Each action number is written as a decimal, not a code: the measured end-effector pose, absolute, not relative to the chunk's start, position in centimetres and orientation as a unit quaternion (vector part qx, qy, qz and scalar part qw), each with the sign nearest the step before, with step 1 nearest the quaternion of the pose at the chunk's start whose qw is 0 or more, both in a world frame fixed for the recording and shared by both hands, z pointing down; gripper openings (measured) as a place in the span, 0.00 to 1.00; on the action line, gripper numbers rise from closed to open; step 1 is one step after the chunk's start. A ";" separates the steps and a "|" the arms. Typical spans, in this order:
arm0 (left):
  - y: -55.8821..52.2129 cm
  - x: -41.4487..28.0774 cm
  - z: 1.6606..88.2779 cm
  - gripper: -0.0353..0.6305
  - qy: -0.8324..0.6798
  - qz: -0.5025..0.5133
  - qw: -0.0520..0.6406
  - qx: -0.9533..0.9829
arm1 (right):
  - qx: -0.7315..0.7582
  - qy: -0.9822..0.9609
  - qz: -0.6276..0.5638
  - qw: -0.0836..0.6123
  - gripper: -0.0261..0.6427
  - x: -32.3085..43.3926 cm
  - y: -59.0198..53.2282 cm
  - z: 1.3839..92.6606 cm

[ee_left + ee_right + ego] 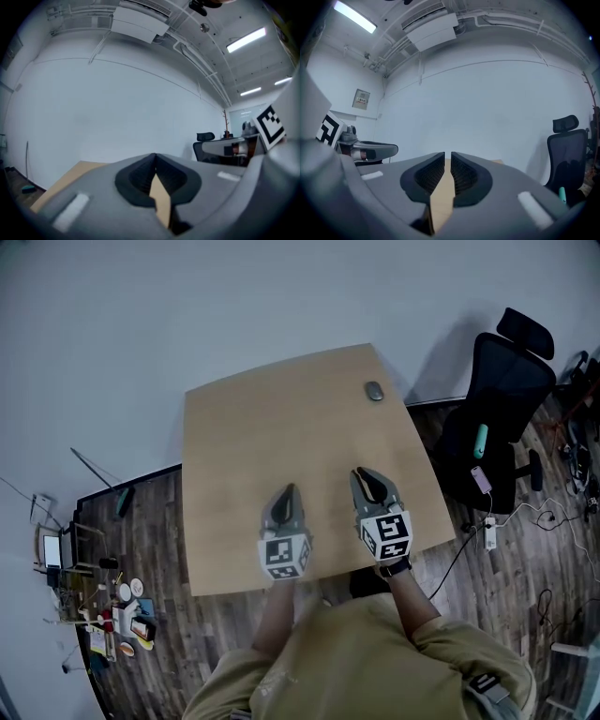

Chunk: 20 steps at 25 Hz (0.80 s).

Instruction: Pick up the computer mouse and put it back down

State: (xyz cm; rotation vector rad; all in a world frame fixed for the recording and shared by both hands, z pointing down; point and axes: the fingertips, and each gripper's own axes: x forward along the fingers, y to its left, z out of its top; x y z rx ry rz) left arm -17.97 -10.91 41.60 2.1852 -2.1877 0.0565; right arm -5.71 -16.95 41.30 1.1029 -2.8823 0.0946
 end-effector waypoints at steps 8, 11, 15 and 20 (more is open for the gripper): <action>-5.0 -17.7 42.0 0.05 -0.706 0.007 0.023 0.708 | 0.342 -0.940 0.017 0.013 0.05 -6.5 -10.5 40.4; -3.6 -17.3 42.1 0.05 -0.705 0.006 0.022 0.709 | 0.352 -0.936 0.011 0.009 0.05 -6.1 -9.2 40.2; -1.9 -17.8 42.4 0.05 -0.712 0.003 0.020 0.702 | 0.375 -0.927 0.004 0.003 0.05 -5.4 -7.8 40.3; -0.3 -19.3 42.7 0.05 -0.726 -0.002 0.019 0.687 | 0.381 -0.924 0.000 0.019 0.05 -6.1 -6.7 41.5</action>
